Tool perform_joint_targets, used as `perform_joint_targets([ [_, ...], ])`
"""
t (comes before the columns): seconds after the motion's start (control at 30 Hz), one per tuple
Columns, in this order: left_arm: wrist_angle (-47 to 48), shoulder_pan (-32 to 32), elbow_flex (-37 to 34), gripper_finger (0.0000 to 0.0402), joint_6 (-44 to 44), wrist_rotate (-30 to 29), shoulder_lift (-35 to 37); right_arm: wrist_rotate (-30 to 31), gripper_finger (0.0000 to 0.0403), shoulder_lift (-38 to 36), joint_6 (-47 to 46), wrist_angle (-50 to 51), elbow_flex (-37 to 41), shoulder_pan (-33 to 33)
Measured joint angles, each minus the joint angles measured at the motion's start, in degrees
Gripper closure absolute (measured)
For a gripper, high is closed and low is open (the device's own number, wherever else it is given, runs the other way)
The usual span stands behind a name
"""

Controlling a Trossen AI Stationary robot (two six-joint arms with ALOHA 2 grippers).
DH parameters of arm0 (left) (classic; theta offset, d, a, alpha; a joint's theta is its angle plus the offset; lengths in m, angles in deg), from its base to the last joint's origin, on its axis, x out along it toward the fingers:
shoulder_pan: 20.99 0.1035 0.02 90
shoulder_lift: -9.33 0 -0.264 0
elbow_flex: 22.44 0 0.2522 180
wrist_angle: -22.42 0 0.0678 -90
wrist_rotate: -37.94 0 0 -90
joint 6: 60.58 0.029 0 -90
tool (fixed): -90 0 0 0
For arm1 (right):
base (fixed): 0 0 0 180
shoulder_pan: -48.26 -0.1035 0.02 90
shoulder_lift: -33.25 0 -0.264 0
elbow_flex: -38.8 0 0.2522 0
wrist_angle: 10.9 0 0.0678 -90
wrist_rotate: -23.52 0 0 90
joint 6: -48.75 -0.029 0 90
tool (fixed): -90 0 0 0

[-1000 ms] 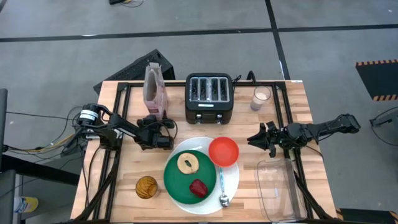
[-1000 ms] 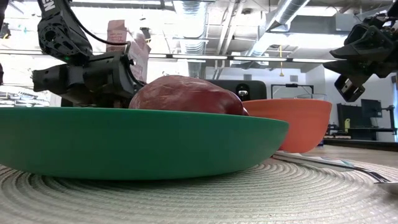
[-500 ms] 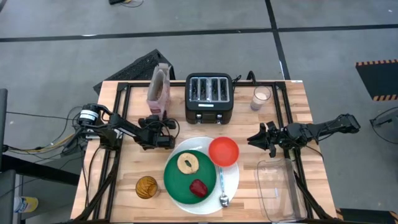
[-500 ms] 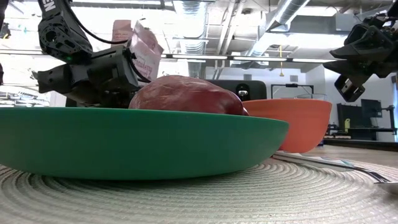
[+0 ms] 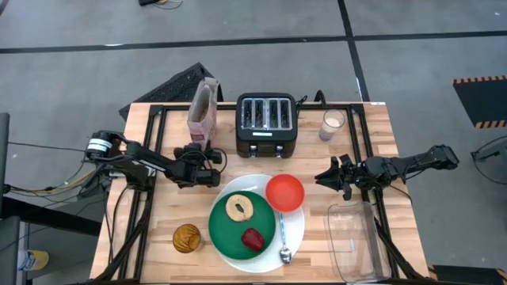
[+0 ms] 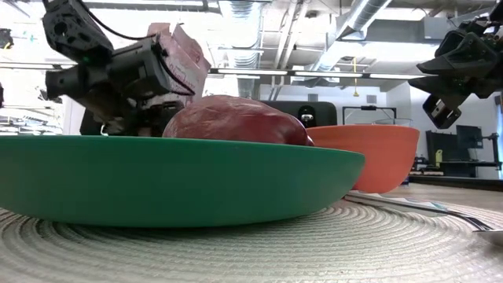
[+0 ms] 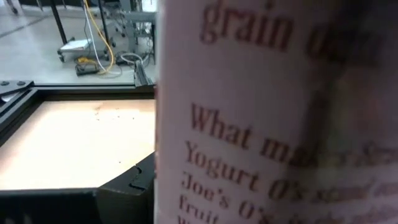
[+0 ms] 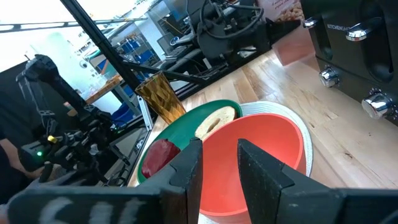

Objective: Arrange a breakfast setting
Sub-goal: Pour the cereal from the cereal box into the orange bowl

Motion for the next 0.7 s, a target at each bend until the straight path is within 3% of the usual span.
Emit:
perform_joint_targets([
  [0.43,4.5,0.9,0.0,0.0205,18.2,6.9,15.0,0.0,0.028,0.0,0.0,0.0,0.0,0.0],
  [0.7,11.8,0.9,0.0,0.0205,19.1,7.6,23.9,0.0,0.028,0.0,0.0,0.0,0.0,0.0],
])
